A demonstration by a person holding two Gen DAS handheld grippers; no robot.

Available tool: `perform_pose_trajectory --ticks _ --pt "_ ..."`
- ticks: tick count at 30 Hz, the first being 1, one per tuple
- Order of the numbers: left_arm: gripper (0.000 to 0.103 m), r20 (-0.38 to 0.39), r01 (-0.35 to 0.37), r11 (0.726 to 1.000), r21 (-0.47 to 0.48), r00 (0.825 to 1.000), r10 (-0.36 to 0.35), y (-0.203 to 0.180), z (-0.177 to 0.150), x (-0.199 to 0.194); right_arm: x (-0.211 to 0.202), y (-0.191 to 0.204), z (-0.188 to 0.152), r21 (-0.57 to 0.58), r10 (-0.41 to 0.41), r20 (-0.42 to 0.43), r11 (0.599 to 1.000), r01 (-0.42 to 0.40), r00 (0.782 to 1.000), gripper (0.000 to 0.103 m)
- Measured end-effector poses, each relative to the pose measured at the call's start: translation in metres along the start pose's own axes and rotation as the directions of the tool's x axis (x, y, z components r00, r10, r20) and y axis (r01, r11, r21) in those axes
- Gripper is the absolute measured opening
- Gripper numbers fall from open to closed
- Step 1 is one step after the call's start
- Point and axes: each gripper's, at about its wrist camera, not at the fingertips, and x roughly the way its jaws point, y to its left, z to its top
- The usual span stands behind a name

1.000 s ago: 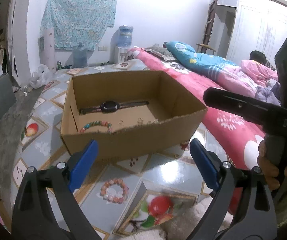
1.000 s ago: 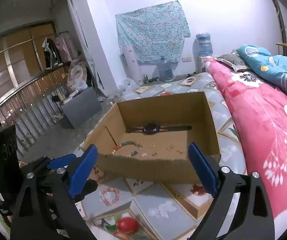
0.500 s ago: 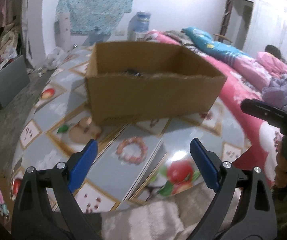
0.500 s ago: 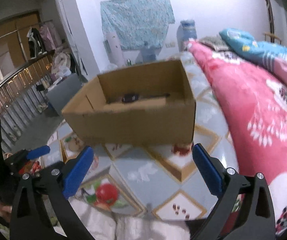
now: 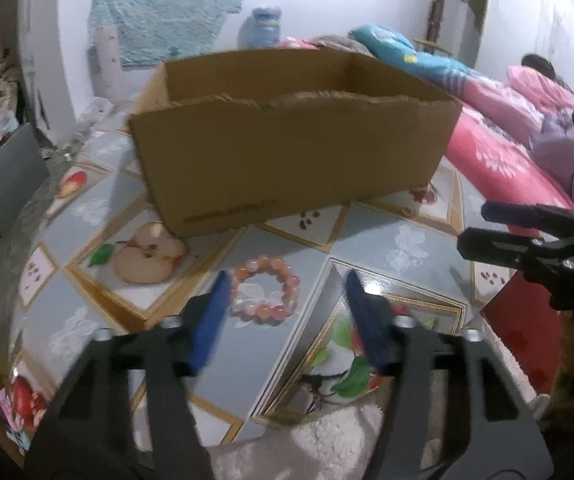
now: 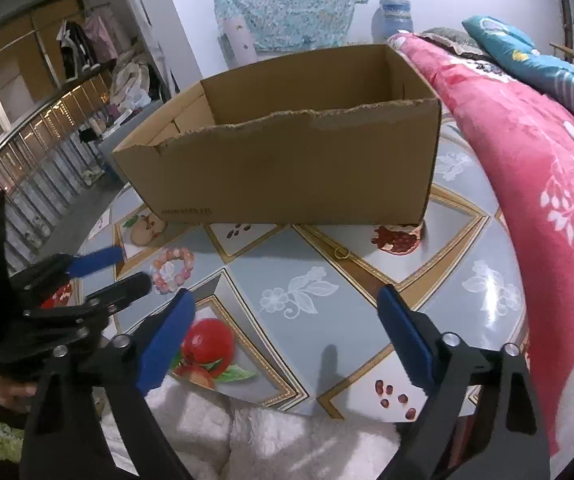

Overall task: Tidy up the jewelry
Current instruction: 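Move the left gripper down to the pink bead bracelet on the table, then grasp the pink bead bracelet with the left gripper while the right gripper grasps an earring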

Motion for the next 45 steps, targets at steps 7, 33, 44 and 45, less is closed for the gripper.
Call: perform_pose_trajectory --ticks 7,33,44,45 --pt "0.029 -0.084 -0.005 0.999 0.035 0.996 0.008 -0.004 0.001 0.032 0.002 -0.013 0.005 0.017 -0.001 -0.001 1.0 0.001 1.0 0.065" --pt "0.008 -0.155 -0.073 0.997 0.004 0.985 0.073 0.0 0.019 0.056 0.061 -0.022 0.022 -0.133 -0.091 -0.065 0.988 0.082 0.994 0.025" --pt "0.008 -0.154 -0.075 0.997 0.003 0.985 0.074 0.0 0.018 0.056 0.07 -0.018 0.023 -0.165 -0.119 -0.073 0.981 0.106 0.99 0.018" --pt "0.008 -0.154 -0.075 0.997 0.003 0.985 0.074 0.0 0.018 0.056 0.07 -0.019 0.023 -0.165 -0.117 -0.074 0.981 0.104 0.99 0.017"
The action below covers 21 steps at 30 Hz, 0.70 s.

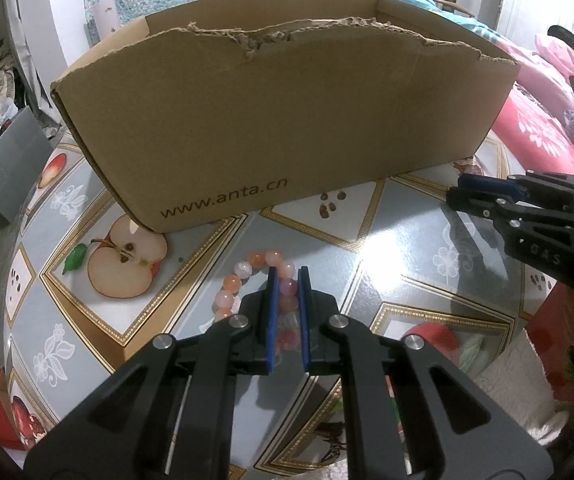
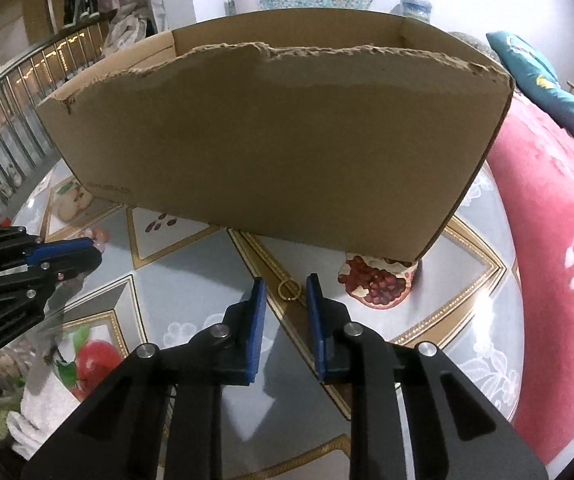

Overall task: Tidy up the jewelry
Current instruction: 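Grasp the pink bead bracelet with the left gripper while the right gripper grasps an earring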

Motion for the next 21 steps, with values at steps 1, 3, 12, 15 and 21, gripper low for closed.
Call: perform_pose_trajectory --ticks 1,3,12,15,21 --pt "0.008 0.0 0.0 1.0 0.0 1.0 0.0 0.0 0.0 0.0 0.0002 0.0004 0.0005 -0.001 -0.001 -0.001 1.0 0.001 1.0 0.015" --pt "0.008 0.001 0.0 1.0 0.0 1.0 0.0 -0.0001 0.0003 0.0001 0.0006 0.0024 0.0015 0.0 0.002 -0.004 1.0 -0.002 1.0 0.012" --pt "0.008 0.002 0.0 1.0 0.001 1.0 0.0 -0.0001 0.0003 0.0009 0.0027 -0.0001 0.0033 0.022 0.011 0.001 1.0 -0.011 1.0 0.01" --pt "0.008 0.005 0.002 1.0 0.003 1.0 -0.002 0.0002 -0.0007 -0.0001 0.0022 -0.0011 0.0025 0.034 0.017 0.005 0.999 -0.017 1.0 0.01" --pt "0.008 0.009 0.005 1.0 0.003 1.0 -0.005 0.0007 -0.0021 -0.0016 -0.0061 0.0016 0.0001 0.039 0.037 0.02 0.999 -0.038 0.999 0.01"
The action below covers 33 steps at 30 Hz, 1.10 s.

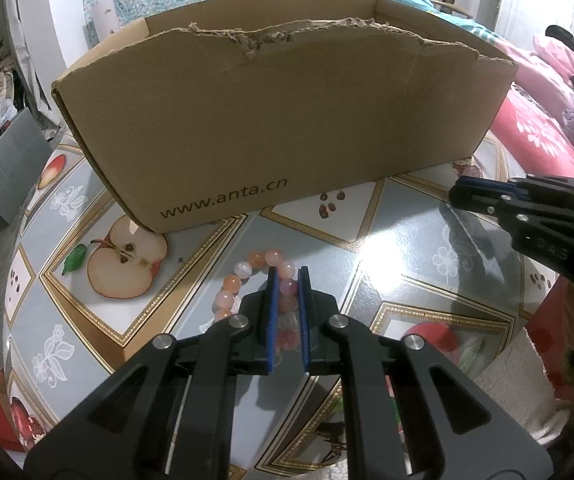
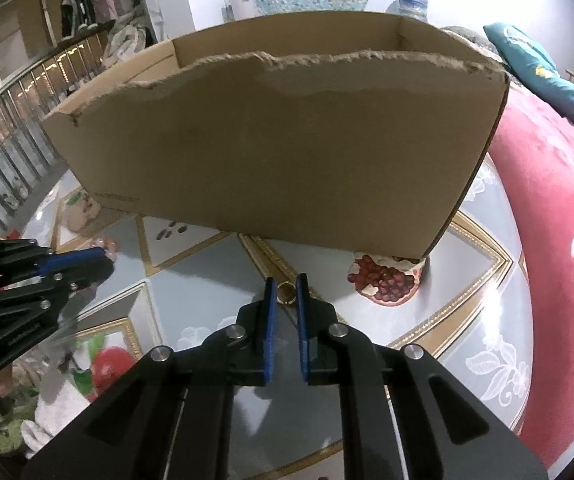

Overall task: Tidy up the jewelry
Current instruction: 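Grasp the pink bead bracelet with the left gripper while the right gripper grasps an earring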

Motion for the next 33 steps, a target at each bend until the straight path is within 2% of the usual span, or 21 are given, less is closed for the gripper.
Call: perform_pose_trajectory --ticks 15,33 --pt "0.008 0.001 -0.001 1.0 0.0 1.0 0.001 0.0 0.0 0.0 -0.019 -0.008 -0.002 0.08 0.039 0.024 0.996 -0.041 0.999 0.01" --pt "0.008 -0.001 -0.003 1.0 0.003 1.0 0.003 -0.001 0.0 0.0 -0.019 0.0 0.001 0.075 0.061 0.035 0.995 -0.063 0.998 0.01"
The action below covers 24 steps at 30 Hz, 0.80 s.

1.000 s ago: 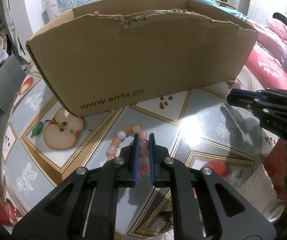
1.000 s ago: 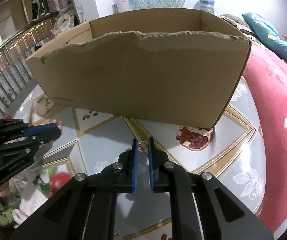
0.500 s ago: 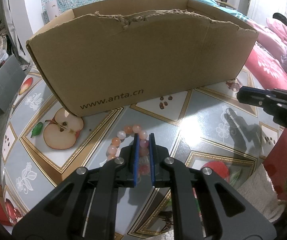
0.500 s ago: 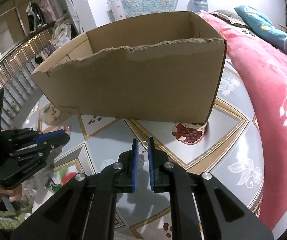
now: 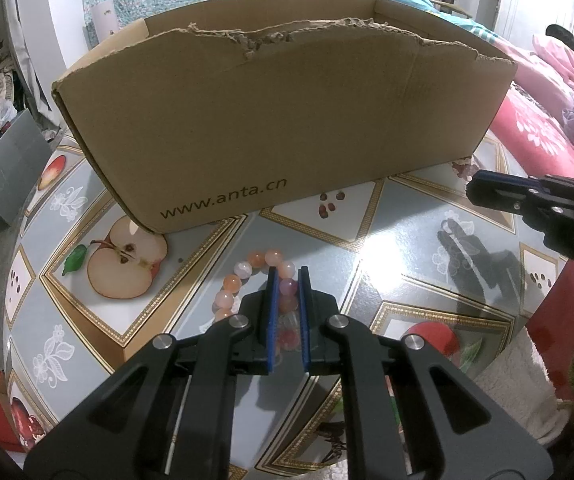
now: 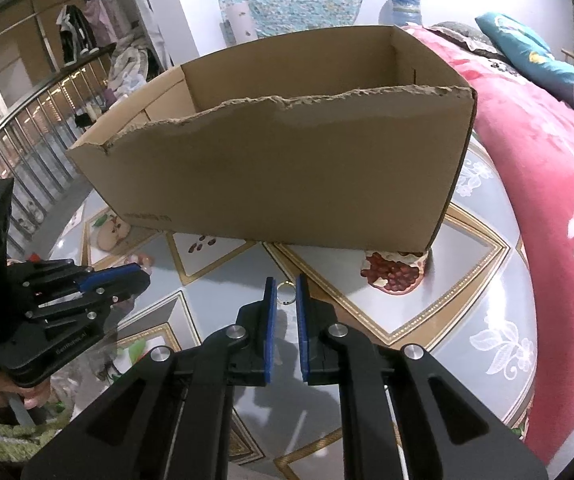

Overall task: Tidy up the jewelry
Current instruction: 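Grasp the pink bead bracelet with the left gripper while the right gripper grasps an earring, then lift the bracelet and earring and carry both grippers over the box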

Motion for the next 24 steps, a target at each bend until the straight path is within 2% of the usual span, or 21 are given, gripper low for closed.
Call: perform_pose_trajectory --ticks 7,12,17,24 --pt "0.008 0.002 0.001 1.0 -0.001 1.0 -0.001 0.0 0.0 0.0 -0.001 0.003 0.002 -0.004 0.007 0.006 1.0 -0.007 1.0 0.01" --pt "0.008 0.013 0.032 0.999 -0.025 0.999 -0.032 0.01 -0.002 -0.001 -0.001 0.005 0.004 0.004 0.014 0.009 1.0 -0.014 1.0 0.01" --pt "0.008 0.038 0.087 0.994 -0.073 0.996 -0.085 0.024 -0.005 -0.003 -0.004 0.011 0.006 0.012 0.024 0.034 1.0 -0.024 0.999 0.01" --pt "0.008 0.095 0.106 0.991 -0.087 0.991 -0.097 0.036 -0.006 -0.021 -0.007 0.015 0.009 0.026 0.049 0.061 0.998 -0.051 0.997 0.01"
